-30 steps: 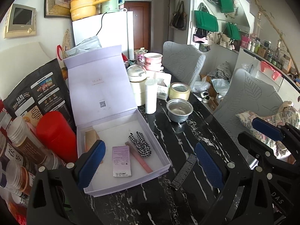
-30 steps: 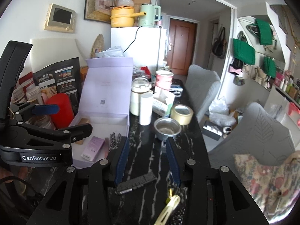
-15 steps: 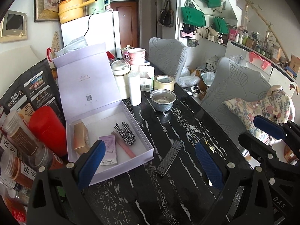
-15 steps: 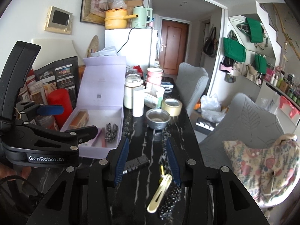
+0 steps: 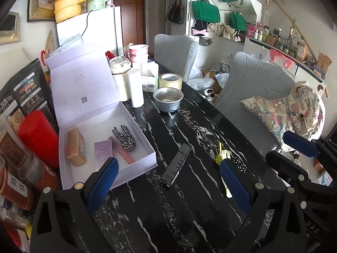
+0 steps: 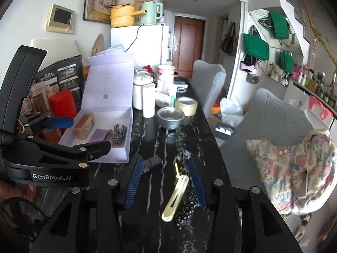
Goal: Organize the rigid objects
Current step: 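Withdraw both tools from the white box back over the table items, then close the left tool on the slim black box while the right tool grasps the polka-dot scrunchie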
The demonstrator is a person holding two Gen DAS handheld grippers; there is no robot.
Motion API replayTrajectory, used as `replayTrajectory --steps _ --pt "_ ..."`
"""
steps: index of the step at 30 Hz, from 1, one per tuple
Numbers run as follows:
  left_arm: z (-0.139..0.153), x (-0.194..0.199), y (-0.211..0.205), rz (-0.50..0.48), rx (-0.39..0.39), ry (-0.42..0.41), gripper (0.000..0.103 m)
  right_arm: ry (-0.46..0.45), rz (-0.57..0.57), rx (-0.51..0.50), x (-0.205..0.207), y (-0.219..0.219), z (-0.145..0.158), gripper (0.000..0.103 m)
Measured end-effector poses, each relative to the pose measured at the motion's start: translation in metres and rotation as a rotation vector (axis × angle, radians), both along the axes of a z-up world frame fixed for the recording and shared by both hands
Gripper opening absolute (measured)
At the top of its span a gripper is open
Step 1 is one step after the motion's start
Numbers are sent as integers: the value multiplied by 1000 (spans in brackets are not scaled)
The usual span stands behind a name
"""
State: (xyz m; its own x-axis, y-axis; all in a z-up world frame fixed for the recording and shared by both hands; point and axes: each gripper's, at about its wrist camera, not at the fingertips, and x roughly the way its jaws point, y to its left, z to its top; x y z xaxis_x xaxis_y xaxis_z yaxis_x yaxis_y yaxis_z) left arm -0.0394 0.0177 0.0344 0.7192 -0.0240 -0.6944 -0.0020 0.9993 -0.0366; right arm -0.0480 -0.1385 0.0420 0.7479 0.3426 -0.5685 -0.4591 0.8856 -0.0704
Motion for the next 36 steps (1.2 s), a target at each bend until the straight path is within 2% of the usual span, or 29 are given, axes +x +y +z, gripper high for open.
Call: replayTrajectory --steps 9,15,25,29,33,36 --pt "-19 4 -7 -47 -33 4 99 33 -73 36 1 -19 -26 46" --pt "-31 10 -11 -68 -18 -6 99 36 -113 52 2 -31 -41 46" --pt "-67 30 -18 -114 -22 58 99 93 -118 109 16 -44 -74 46" --pt "-81 38 -16 -126 -31 90 99 126 -129 104 23 -45 -89 46" --pt "-91 48 -11 -126 -60 94 99 168 -144 114 33 -48 -103 46" --pt "-98 55 -11 -123 -51 103 99 193 -160 116 39 -50 -112 46"
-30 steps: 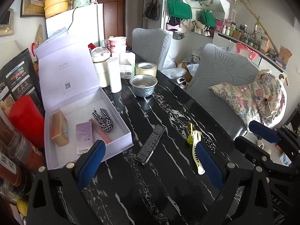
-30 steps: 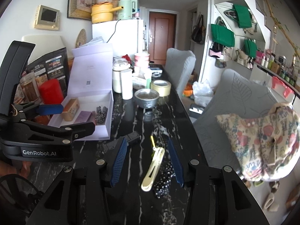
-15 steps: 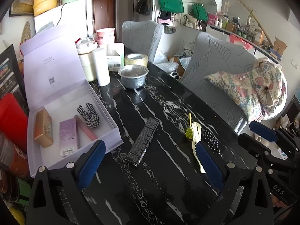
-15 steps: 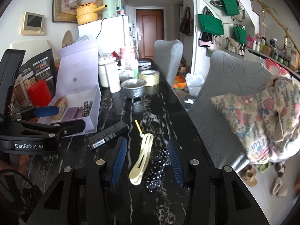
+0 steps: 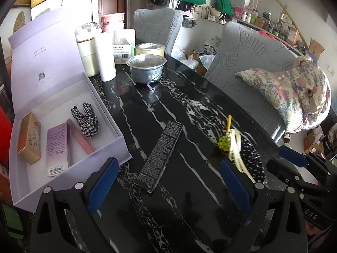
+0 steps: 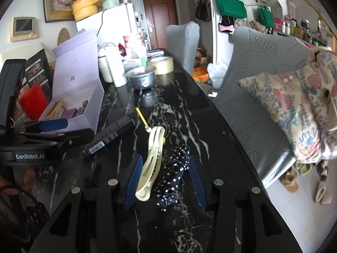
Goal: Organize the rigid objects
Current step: 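Close the left tool on the slim black box while the right tool grasps the polka-dot scrunchie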
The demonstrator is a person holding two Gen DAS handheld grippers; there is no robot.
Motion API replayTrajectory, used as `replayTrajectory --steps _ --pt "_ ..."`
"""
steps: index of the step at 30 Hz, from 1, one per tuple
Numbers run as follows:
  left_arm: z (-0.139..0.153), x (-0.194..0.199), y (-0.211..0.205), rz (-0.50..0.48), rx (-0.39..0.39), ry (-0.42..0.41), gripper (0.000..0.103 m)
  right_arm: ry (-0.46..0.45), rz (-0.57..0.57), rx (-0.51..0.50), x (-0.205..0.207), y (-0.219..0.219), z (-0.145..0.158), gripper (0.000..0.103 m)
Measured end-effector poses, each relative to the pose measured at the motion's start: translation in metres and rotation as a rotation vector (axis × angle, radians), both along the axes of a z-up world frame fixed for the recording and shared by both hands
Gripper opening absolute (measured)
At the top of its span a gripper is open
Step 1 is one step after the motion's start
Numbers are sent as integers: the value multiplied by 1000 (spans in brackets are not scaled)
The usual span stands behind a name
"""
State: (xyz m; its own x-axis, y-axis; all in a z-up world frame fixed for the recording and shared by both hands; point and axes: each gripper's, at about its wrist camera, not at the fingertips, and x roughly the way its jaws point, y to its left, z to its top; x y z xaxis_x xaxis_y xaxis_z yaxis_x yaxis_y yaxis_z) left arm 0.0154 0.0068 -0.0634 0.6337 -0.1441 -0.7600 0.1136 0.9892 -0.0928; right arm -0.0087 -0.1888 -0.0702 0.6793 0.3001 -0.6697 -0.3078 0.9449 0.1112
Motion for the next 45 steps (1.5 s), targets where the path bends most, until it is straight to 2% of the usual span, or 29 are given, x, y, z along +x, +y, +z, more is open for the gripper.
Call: replayTrajectory --steps 4,9,13,14,15,17,20,21,26,31,34,36,38,41,45 --pt "-10 8 -2 -11 12 14 97 33 -25 0 9 -3 -11 46" --pt "-23 18 -6 -14 31 45 88 74 -44 -23 19 -4 -25 46" --pt "-29 22 -7 -16 60 34 85 97 -42 -26 23 -4 -32 46" --pt "-31 24 -8 -13 71 35 80 99 -43 -28 23 -3 -33 46" --pt "-34 27 -7 -13 74 42 69 100 -46 -31 24 -3 -35 46" --pt "-39 33 -7 -9 60 74 58 103 -58 -35 24 -4 -37 46" --pt "-45 40 -5 -7 -6 113 54 110 -66 -26 25 -5 -41 46" --pt "-46 42 -5 -8 -15 121 45 116 -67 -19 25 -5 -43 46" --pt "-50 46 -4 19 -13 114 27 127 -78 -1 26 -8 -42 46" --pt "-50 39 -5 34 3 106 25 129 -68 -8 23 -7 -43 45" --pt "-49 32 -4 43 -22 114 25 139 -70 26 22 -10 -44 37" --pt "-49 26 -5 46 -14 112 25 144 -54 42 20 -9 -44 20" --pt "-49 21 -5 64 -9 116 25 139 -48 49 17 -8 -42 16" --pt "-49 12 -2 73 -35 122 25 145 -42 51 13 -8 -41 15" --pt "-48 -3 -2 71 -25 119 25 154 -37 52 6 -11 -41 15"
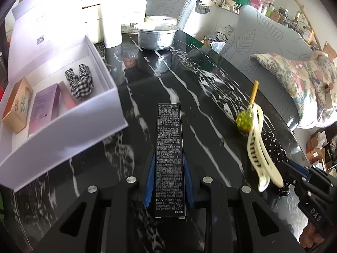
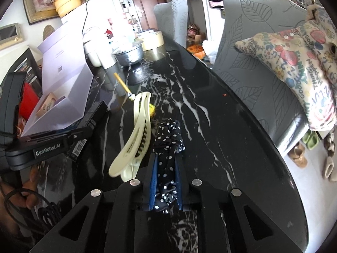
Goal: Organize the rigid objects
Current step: 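Close the left tool on the slim black box while the right tool grasps the polka-dot scrunchie, then lift and carry the black box and polka-dot scrunchie toward the white box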
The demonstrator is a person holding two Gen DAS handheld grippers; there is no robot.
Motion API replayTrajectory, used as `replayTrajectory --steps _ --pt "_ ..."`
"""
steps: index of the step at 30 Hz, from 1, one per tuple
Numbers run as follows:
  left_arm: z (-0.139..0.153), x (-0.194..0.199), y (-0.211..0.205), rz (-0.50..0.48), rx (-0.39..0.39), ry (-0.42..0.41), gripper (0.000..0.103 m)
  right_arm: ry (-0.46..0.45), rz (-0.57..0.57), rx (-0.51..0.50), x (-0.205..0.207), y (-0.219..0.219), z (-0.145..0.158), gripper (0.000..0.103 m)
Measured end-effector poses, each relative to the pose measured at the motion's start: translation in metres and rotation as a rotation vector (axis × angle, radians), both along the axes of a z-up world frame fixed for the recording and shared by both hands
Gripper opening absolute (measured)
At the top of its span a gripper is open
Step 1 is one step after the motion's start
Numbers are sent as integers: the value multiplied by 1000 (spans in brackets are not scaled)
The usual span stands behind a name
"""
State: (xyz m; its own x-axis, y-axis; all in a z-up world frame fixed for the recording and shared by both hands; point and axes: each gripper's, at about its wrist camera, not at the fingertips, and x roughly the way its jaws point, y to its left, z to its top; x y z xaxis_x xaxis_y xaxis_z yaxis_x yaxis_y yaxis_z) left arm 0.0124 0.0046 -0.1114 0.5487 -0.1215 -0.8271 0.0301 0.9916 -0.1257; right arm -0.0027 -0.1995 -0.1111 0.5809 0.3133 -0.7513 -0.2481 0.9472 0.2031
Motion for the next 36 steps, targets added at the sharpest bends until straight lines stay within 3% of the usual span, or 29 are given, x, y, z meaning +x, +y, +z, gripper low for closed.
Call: replayTrajectory --steps 17,19,20,21,30,36 --pt "1 -44 -6 -52 46 5 25 25 78 -29 -41 -6 1 17" --pt "0 -45 -10 -73 73 -6 25 19 80 -47 -42 -4 1 26" --pt "0 -45 -13 -86 97 -13 26 18 77 -54 -41 -3 1 36" --pt "0 -44 -15 -92 104 -17 26 16 73 -63 -41 -2 0 38" --pt "0 -31 -17 -85 91 -23 26 10 75 -92 -37 5 -3 38" --pt "-1 -33 -16 -64 88 -37 26 12 42 -89 -31 2 -3 17"
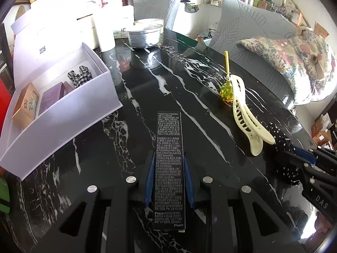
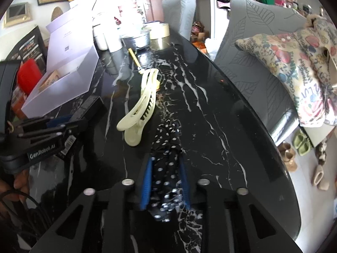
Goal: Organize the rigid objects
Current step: 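Lift and carry the black box and polka-dot scrunchie toward the white box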
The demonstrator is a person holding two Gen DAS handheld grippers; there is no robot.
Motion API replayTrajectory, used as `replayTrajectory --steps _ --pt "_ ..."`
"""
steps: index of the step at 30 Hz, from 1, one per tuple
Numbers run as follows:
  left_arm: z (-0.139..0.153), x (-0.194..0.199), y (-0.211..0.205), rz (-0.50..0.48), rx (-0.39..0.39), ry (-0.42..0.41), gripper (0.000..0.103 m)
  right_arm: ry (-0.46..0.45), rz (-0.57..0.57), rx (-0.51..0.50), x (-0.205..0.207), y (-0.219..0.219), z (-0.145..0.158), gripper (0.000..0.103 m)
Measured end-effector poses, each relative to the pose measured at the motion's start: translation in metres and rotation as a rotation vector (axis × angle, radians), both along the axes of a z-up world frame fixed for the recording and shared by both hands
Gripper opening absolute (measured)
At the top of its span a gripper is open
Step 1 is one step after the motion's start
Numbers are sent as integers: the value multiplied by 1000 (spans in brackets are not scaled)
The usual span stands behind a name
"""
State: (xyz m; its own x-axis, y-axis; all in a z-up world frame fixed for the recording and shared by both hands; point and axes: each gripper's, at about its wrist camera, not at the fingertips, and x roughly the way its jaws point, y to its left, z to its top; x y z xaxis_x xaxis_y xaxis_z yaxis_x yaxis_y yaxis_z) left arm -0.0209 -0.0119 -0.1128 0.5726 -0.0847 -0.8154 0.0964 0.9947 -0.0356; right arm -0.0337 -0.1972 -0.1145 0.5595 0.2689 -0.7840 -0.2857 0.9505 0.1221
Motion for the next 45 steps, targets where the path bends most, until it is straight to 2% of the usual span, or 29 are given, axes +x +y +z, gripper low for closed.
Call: replayTrajectory --steps 7,13,32,45 --pt "2 -7 6 15 -31 13 25 -11 -7 23 1 -4 6 15" --pt "13 -15 9 21 -34 -8 25 -25 4 53 -4 -5 15 15" --pt "37 -48 57 177 -36 -61 25 -66 224 81 -19 61 32 15" --pt "43 -65 83 282 -21 -74 25 -89 385 104 -28 105 42 15"
